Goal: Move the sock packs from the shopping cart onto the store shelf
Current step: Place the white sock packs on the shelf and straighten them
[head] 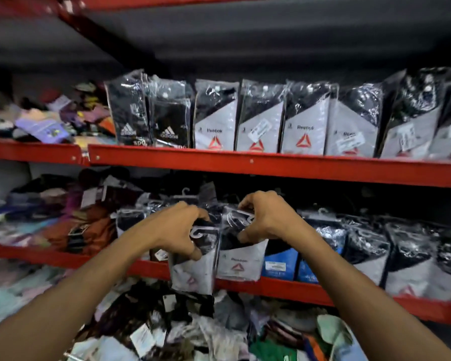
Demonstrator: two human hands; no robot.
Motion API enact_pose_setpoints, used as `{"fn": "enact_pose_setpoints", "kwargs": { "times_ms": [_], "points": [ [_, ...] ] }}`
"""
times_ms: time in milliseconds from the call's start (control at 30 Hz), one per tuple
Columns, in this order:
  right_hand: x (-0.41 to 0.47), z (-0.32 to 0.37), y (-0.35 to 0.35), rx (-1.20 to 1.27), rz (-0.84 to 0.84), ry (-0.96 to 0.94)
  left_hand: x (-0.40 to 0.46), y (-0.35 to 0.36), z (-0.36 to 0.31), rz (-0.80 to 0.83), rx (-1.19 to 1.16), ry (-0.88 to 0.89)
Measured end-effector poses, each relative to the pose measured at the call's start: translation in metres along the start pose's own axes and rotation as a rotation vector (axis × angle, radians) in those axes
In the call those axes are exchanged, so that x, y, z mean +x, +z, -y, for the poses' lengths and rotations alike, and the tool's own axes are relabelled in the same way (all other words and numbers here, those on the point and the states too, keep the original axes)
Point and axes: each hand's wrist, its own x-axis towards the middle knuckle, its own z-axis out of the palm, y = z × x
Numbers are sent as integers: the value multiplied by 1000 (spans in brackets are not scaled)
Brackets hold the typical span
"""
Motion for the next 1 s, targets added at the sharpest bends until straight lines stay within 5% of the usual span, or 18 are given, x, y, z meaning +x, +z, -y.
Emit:
{"fn": "enact_pose_setpoints", "kwargs": {
  "times_ms": [733, 1000],
  "points": [
    [63, -21, 52, -69, 157, 91, 89, 42, 35, -44, -150, 17],
    [53, -28, 56, -103, 86, -25, 93, 54, 43, -31, -77, 25]
  ]
}}
